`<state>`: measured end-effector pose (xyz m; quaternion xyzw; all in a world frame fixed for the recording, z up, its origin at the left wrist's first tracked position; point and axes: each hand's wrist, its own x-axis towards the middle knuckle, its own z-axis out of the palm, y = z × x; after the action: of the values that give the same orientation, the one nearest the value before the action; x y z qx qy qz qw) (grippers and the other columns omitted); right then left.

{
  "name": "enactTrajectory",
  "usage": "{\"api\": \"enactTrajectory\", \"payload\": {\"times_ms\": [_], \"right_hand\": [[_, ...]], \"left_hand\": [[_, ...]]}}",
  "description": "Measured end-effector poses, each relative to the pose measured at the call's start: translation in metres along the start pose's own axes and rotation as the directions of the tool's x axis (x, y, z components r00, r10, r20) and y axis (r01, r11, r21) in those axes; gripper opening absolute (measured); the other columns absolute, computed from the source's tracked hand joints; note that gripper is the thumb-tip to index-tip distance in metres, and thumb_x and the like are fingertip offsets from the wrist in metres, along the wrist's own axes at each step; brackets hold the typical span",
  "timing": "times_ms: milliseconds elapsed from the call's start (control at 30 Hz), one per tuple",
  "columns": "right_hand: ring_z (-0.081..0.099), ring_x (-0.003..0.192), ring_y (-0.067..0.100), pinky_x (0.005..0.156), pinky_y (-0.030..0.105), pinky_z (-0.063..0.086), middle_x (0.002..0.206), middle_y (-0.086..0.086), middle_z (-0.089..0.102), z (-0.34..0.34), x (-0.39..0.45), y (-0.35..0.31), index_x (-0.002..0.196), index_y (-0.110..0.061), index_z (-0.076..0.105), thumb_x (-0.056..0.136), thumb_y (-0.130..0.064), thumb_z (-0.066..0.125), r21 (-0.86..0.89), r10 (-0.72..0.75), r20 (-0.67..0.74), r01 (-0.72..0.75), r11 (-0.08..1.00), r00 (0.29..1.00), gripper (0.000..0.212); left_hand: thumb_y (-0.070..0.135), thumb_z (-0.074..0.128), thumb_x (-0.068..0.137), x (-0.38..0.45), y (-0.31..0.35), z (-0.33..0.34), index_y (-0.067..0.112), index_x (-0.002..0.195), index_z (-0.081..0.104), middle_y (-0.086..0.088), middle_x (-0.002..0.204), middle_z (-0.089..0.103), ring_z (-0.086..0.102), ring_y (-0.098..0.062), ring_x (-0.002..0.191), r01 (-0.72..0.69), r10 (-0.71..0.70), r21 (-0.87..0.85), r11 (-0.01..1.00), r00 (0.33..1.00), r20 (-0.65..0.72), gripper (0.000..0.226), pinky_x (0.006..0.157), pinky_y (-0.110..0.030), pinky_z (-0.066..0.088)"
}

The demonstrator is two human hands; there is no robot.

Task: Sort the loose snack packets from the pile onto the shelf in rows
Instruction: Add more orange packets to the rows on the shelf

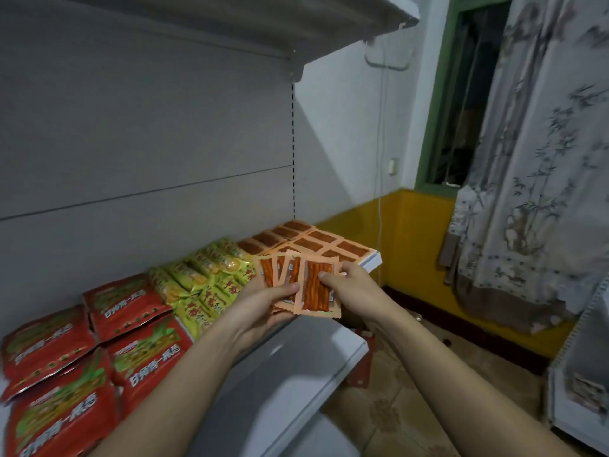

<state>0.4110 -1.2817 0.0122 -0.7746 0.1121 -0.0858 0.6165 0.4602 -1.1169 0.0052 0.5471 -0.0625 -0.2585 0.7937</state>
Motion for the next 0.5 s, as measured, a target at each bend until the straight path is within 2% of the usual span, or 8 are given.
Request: {"api": "enactTrajectory", "payload": {"times_ms": [100,233,300,367,400,467,500], "right_hand": [[0.071,0.095,0.008,0.075,0.023,0.058,0.108,-0.003,0.072,-0.024,0.038,0.008,0.112,-0.021,0.061,0.101,-0.026,0.054,-0.023,0.016,0.07,-0.015,1.0,0.997,0.013],[0.07,0.101,0.012,0.087,0.031,0.058,0.112,-0.001,0.072,-0.035,0.09,0.01,0.117,-0.018,0.062,0.1,-0.027,0.056,-0.09,0.029,0.162,-0.015,0.996,0.986,0.02],[0.072,0.096,0.01,0.083,0.028,0.059,0.108,0.0,0.074,-0.037,0.119,0.007,0.113,-0.017,0.064,0.1,-0.025,0.057,-0.089,-0.006,0.2,0.025,0.996,0.98,0.017],[0.073,0.086,0.007,0.068,0.02,0.058,0.102,0.002,0.075,-0.039,0.15,0.003,0.108,-0.016,0.065,0.1,-0.021,0.057,-0.045,-0.048,0.205,0.059,0.997,0.978,0.012],[0.074,0.084,0.01,0.065,0.023,0.059,0.101,0.005,0.075,-0.041,0.165,0.001,0.107,-0.014,0.064,0.1,-0.019,0.056,-0.019,-0.056,0.182,0.06,0.998,0.982,0.011],[0.074,0.088,0.022,0.075,0.037,0.061,0.1,0.01,0.075,-0.042,0.196,0.002,0.109,-0.01,0.063,0.1,-0.02,0.057,-0.03,-0.045,0.133,0.05,0.998,0.99,0.015],[0.074,0.092,0.025,0.079,0.04,0.06,0.101,0.011,0.075,-0.042,0.211,0.004,0.11,-0.01,0.062,0.099,-0.021,0.058,-0.07,-0.043,0.13,0.053,0.996,0.991,0.016]], "left_hand": [[-0.009,0.064,0.088,0.028,-0.006,0.018,0.005,0.125,0.061,-0.016,0.102,0.077,0.077,-0.027,0.081,-0.006,0.003,-0.046,0.999,0.999,-0.053,0.04,0.054,-0.031,0.06],[-0.008,0.064,0.089,0.063,-0.002,0.023,0.008,0.124,0.061,-0.017,0.103,0.076,0.076,-0.03,0.088,-0.018,0.009,-0.073,0.997,0.992,-0.122,0.039,0.06,-0.034,0.062],[-0.008,0.062,0.09,0.083,0.008,0.019,0.009,0.119,0.061,-0.016,0.099,0.077,0.076,-0.03,0.086,-0.034,0.019,-0.085,0.996,0.985,-0.17,0.033,0.058,-0.033,0.062],[-0.007,0.061,0.09,0.105,0.021,0.012,0.008,0.117,0.061,-0.015,0.095,0.077,0.077,-0.028,0.081,-0.065,0.048,-0.079,0.995,0.977,-0.207,0.031,0.054,-0.031,0.061],[-0.007,0.061,0.091,0.116,0.028,0.008,0.008,0.116,0.062,-0.014,0.092,0.078,0.077,-0.025,0.077,-0.087,0.07,-0.066,0.994,0.972,-0.224,0.029,0.052,-0.029,0.06],[-0.005,0.062,0.091,0.139,0.039,-0.003,0.011,0.11,0.063,-0.009,0.085,0.078,0.076,-0.021,0.071,-0.123,0.108,-0.036,0.992,0.954,-0.279,0.024,0.05,-0.027,0.059],[-0.004,0.062,0.092,0.148,0.043,-0.009,0.013,0.106,0.064,-0.007,0.082,0.078,0.076,-0.019,0.069,-0.139,0.125,-0.023,0.99,0.942,-0.312,0.022,0.049,-0.025,0.058]]}}
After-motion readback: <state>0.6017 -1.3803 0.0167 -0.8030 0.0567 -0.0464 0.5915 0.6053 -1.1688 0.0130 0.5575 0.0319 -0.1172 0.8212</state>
